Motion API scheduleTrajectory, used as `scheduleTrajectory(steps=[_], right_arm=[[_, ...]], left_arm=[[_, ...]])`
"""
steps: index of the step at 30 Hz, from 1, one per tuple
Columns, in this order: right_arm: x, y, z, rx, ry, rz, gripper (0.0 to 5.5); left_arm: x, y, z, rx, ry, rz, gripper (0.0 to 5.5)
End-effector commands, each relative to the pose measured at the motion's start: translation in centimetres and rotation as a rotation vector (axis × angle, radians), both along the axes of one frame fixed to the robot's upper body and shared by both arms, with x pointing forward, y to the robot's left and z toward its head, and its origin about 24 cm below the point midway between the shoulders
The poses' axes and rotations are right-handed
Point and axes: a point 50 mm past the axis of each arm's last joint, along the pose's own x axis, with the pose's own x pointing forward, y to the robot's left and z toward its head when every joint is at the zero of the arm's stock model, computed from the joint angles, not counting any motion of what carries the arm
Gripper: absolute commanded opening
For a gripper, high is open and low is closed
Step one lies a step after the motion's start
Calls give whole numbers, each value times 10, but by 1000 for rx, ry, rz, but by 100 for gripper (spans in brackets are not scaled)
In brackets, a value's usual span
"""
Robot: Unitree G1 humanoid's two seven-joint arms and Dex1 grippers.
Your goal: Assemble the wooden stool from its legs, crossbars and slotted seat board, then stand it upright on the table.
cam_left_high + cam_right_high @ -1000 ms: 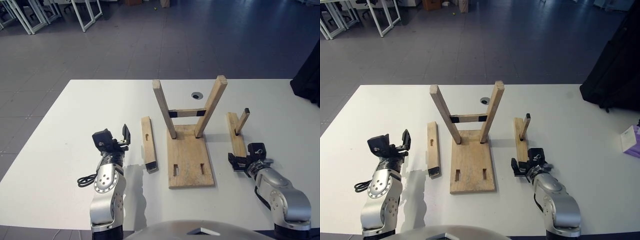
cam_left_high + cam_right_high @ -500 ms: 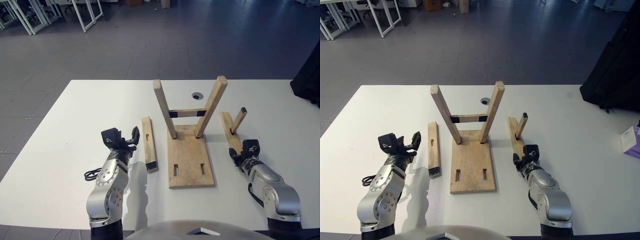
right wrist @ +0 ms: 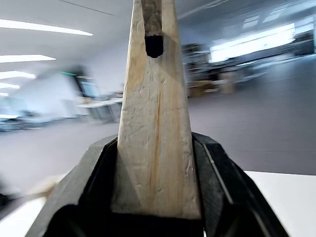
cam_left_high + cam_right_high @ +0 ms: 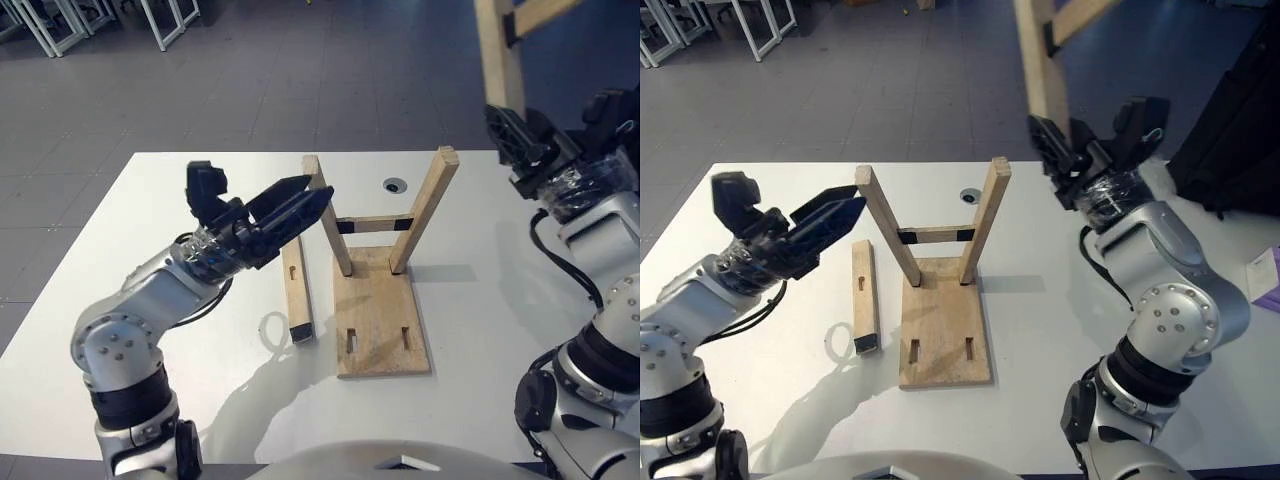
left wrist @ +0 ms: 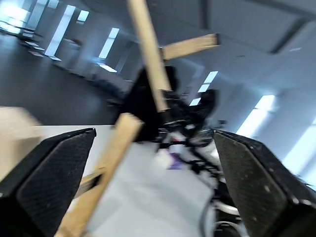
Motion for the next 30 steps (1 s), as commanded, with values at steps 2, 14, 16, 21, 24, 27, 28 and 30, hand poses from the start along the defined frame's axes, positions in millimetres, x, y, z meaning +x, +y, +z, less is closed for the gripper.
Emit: scheduleTrajectory(steps=[2, 14, 16, 21, 24, 27, 28, 30], right_arm=[[-32, 41, 14, 109, -31, 662, 201], [-50, 61, -6, 80, 119, 841, 201], [-51, 63, -13, 65, 144, 836, 201], [-51, 70, -23, 8, 167, 833, 201], [-50, 70, -24, -8, 164, 828, 201], [-47, 70, -26, -25, 163, 790, 201], [-46, 71, -27, -28, 163, 782, 201], [-45, 71, -28, -32, 163, 771, 201]], left_arm=[[11, -3, 27, -152, 28, -413, 438], [13, -6, 38, -133, 13, -469, 438], [12, -5, 41, -151, 14, -483, 438], [12, -8, 40, -149, 31, -479, 372], [10, -10, 39, -137, 33, -477, 329], [8, -12, 34, -101, 38, -482, 279], [8, -12, 34, -98, 39, -487, 263], [7, -10, 34, -98, 37, -492, 256]])
